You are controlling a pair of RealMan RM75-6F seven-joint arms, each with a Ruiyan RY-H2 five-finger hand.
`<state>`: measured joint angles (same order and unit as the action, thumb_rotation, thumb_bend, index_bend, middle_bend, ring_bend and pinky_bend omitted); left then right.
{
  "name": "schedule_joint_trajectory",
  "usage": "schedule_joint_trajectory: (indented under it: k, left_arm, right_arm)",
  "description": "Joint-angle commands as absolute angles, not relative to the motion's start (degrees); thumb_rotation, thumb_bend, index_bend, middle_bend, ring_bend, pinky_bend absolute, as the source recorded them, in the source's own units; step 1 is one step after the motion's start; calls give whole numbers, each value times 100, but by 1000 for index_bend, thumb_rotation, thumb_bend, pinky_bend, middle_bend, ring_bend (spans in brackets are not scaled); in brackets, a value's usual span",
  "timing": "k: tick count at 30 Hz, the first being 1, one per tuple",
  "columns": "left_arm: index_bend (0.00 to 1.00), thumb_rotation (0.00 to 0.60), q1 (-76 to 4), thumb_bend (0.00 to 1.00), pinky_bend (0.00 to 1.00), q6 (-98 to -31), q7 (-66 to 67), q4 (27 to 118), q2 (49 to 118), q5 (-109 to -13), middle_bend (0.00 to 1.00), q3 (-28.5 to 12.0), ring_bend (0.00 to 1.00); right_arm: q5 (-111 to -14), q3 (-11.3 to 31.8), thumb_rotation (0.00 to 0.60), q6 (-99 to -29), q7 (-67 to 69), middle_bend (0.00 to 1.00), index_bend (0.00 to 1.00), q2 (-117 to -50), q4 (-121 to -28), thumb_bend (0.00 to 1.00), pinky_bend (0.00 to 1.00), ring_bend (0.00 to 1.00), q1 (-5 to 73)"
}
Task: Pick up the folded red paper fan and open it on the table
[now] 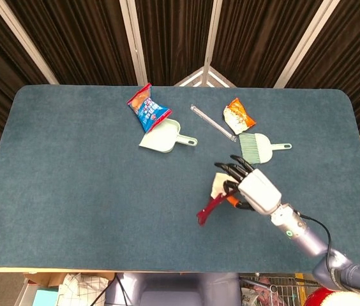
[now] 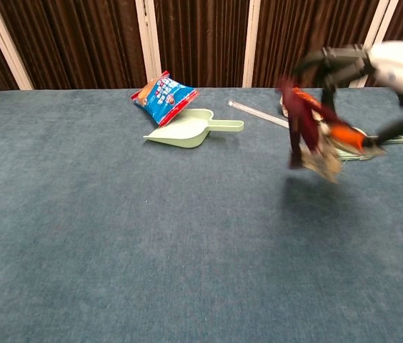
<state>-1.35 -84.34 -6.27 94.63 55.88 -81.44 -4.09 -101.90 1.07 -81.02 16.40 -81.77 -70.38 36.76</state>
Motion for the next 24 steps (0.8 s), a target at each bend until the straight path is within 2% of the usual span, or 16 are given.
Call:
schedule_joint_trajectory:
  k: [1, 5, 10, 18, 24]
  left_arm:
    - [51, 600, -183, 320, 0, -8420, -750, 9383, 5669, -8227, 0, -406, 0]
    - [67, 600, -262, 318, 0, -8443, -980, 9314, 5809, -8335, 0, -456, 0]
    - [87, 600, -435, 308, 0, -8380, -1300, 9258, 6024, -8508, 0, -512, 0]
    - [88, 600, -950, 305, 0, -7592, -2109, 9328, 6132, -8398, 0, -644, 0]
    - [108, 600, -1305, 305, 0, -7259, -2536, 9321, 6262, -8432, 0, -779, 0]
  right_arm:
    - [-9444, 715, 600, -7149, 1901, 176, 1000, -7583, -7995, 558, 130, 247, 4245]
    - [-8951, 1030, 600, -6511, 1904, 177, 1000, -7397, -8300, 557, 131, 247, 4546]
    - [-8678, 1385, 600, -6056, 1444, 176, 1000, -7282, -8562, 557, 132, 247, 4930]
    - [-8278, 1813, 600, -5310, 16, 177, 1000, -7266, -9166, 558, 131, 247, 5628]
    - [-7887, 1992, 600, -4956, -1148, 176, 1000, -7354, -9565, 559, 130, 247, 6046]
